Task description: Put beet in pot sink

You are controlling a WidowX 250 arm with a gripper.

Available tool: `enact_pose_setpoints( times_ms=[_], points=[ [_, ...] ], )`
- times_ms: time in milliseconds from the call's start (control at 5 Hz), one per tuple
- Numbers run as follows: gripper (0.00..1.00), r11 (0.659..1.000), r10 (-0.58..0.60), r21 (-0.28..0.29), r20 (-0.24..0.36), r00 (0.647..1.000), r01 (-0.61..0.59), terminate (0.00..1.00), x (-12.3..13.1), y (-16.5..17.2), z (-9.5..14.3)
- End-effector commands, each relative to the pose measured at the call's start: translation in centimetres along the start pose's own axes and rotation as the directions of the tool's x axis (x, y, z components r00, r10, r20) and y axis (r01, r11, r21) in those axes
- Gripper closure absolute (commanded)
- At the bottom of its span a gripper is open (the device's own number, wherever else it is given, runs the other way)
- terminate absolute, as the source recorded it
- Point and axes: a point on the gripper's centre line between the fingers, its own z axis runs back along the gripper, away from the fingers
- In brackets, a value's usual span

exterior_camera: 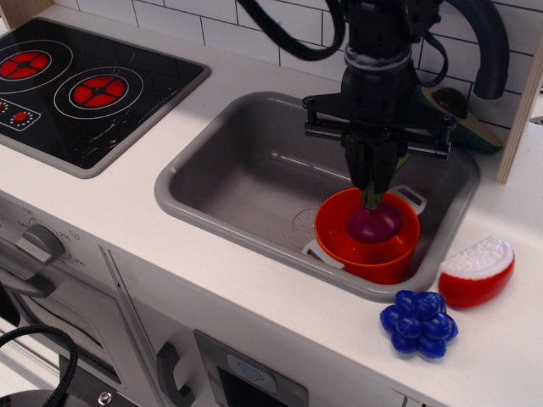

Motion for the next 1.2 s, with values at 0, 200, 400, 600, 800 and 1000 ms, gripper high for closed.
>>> enact_pose_setpoints(
  times_ms=[0,200,400,600,800,1000],
  points=[
    [0.00,1.000,-0.018,-0.024,0.044,0.999,0.019,0.00,0.3,0.2,1.7],
    [0.00,1.000,-0.018,-0.018,0.038,0.999,0.019,0.00,0.8,0.3,2.6],
    [0.00,0.999,-0.009,-0.046,0.067,0.998,0.012,0.00,1.0,0.6,4.1],
    [0.00,0.996,-0.025,-0.078,0.092,0.995,0.032,0.00,1.2,0.9,5.8],
    [0.00,0.996,-0.025,-0.078,0.092,0.995,0.032,0.00,1.2,0.9,5.8],
    [0.00,0.996,-0.025,-0.078,0.092,0.995,0.032,1.00,1.2,0.9,5.8]
  ],
)
